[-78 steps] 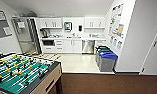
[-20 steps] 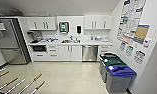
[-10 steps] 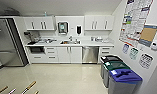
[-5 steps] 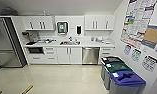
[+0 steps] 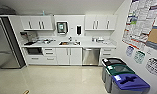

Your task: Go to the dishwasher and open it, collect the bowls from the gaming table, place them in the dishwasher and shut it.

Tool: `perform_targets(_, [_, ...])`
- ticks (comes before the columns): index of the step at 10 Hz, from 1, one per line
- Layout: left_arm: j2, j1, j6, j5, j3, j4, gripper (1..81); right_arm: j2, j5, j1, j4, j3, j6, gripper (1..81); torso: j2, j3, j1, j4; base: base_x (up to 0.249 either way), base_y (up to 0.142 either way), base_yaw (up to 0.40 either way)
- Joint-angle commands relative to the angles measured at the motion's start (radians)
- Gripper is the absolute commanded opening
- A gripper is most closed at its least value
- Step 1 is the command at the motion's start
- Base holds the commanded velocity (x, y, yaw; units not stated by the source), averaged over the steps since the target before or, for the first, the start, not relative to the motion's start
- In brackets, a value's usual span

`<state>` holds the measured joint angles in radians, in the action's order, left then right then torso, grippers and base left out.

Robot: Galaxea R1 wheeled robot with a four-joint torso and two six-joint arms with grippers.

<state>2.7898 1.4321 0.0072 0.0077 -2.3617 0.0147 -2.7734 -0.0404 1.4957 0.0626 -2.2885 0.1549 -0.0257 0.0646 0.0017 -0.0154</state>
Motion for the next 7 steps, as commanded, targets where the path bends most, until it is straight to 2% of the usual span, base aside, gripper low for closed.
perform_targets(1, [-0.013,-0.055,0.007,0.054,0.007,-0.004,81.1,0.012,0.051,-0.053,0.011,0.017,-0.005,81.1,0.0,0.0,0.0,0.0,0.138,0.0,0.0])
perform_targets(7, [-0.012,-0.055,0.007,0.054,0.007,-0.004,81.1,0.012,0.051,-0.053,0.011,0.014,-0.005,81.1,0.0,0.0,0.0,0.0,0.138,0.0,0.0])
